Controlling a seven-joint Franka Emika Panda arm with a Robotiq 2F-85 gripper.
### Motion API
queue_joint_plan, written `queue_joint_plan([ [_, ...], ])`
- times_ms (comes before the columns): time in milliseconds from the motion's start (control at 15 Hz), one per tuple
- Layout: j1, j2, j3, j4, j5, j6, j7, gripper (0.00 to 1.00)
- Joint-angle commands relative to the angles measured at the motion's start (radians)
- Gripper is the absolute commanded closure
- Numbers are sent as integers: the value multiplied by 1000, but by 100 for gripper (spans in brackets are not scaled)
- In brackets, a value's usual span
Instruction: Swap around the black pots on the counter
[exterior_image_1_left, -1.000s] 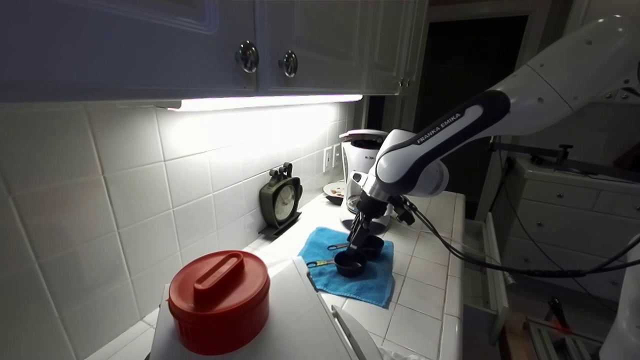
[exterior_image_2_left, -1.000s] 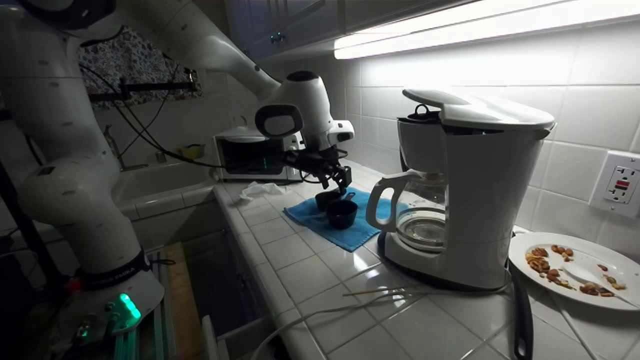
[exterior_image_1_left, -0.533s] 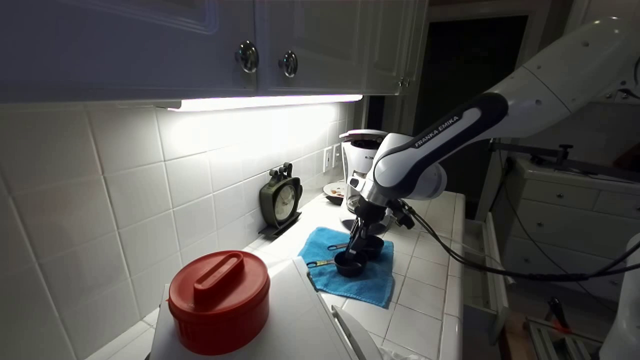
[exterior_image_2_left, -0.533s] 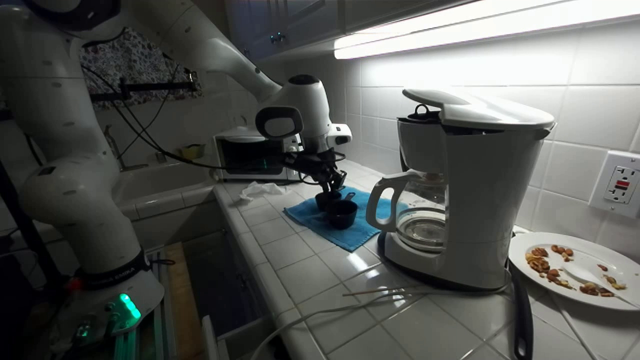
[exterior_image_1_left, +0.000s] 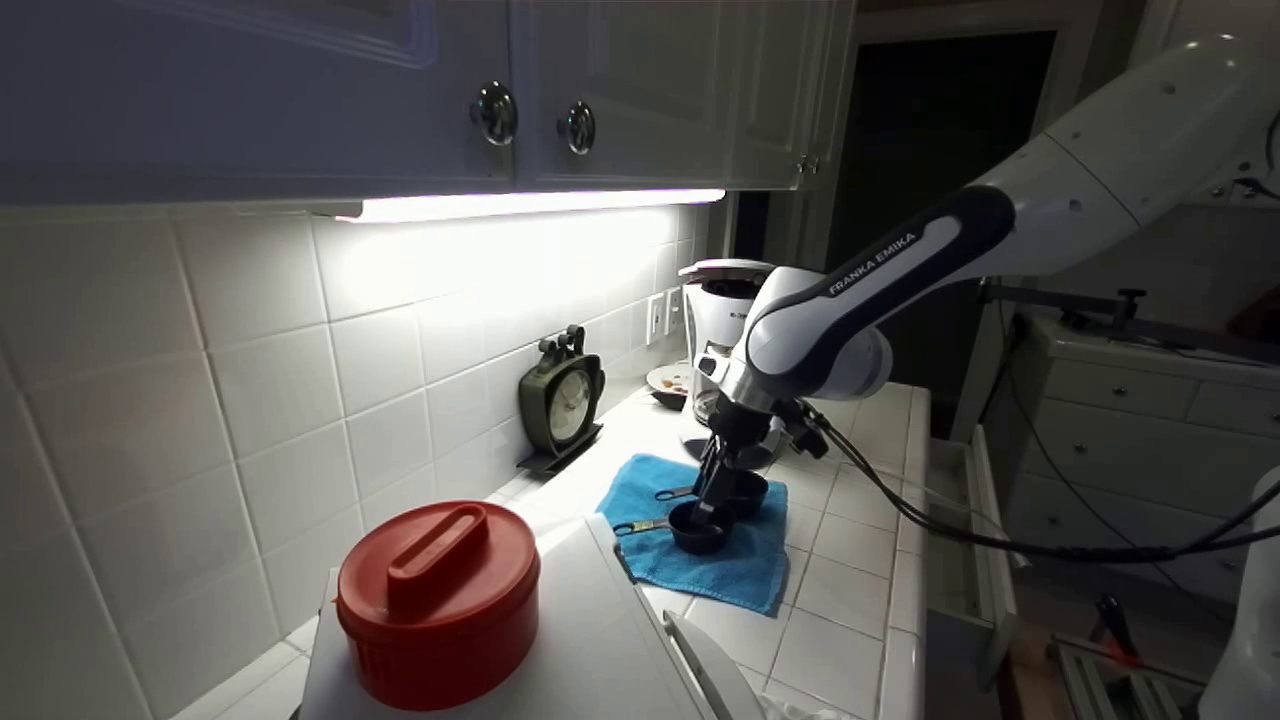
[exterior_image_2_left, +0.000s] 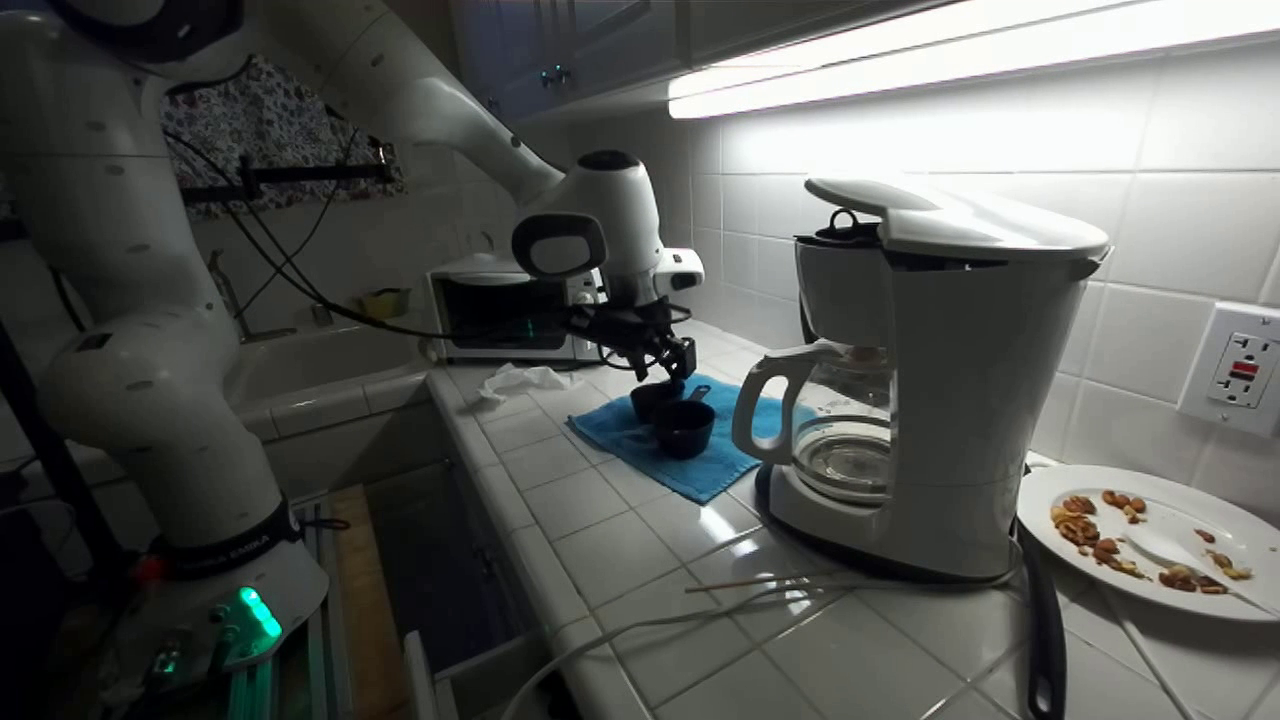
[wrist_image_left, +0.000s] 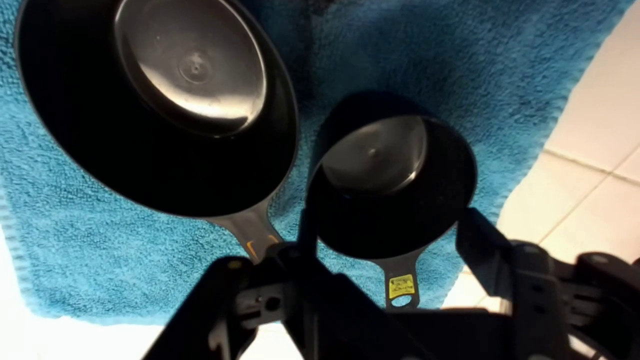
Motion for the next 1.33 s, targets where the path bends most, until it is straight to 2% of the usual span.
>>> queue_joint_plan([
  [0, 2, 2, 0, 12, -6, -4, -11, 0],
  [333, 4, 12, 2, 18, -3, -10, -18, 3],
  [400, 4, 15, 3, 20, -1, -12, -21, 8],
  [467, 4, 18, 4, 20, -2, -13, -22, 26],
  [533, 5, 23, 4, 20, -7, -11, -19, 29],
  [800, 5, 40, 7, 19, -31, -8, -9, 57],
  [933, 2, 47, 8, 20, -36, -9, -8, 62],
  [1000, 1, 49, 9, 21, -35, -10, -8, 57],
  [1067, 1, 49, 10, 22, -33, -12, -10, 35],
  [1200, -1, 45, 14, 23, -24, -15, -15, 28],
  [1267, -1, 36, 17, 21, -14, -17, -24, 20],
])
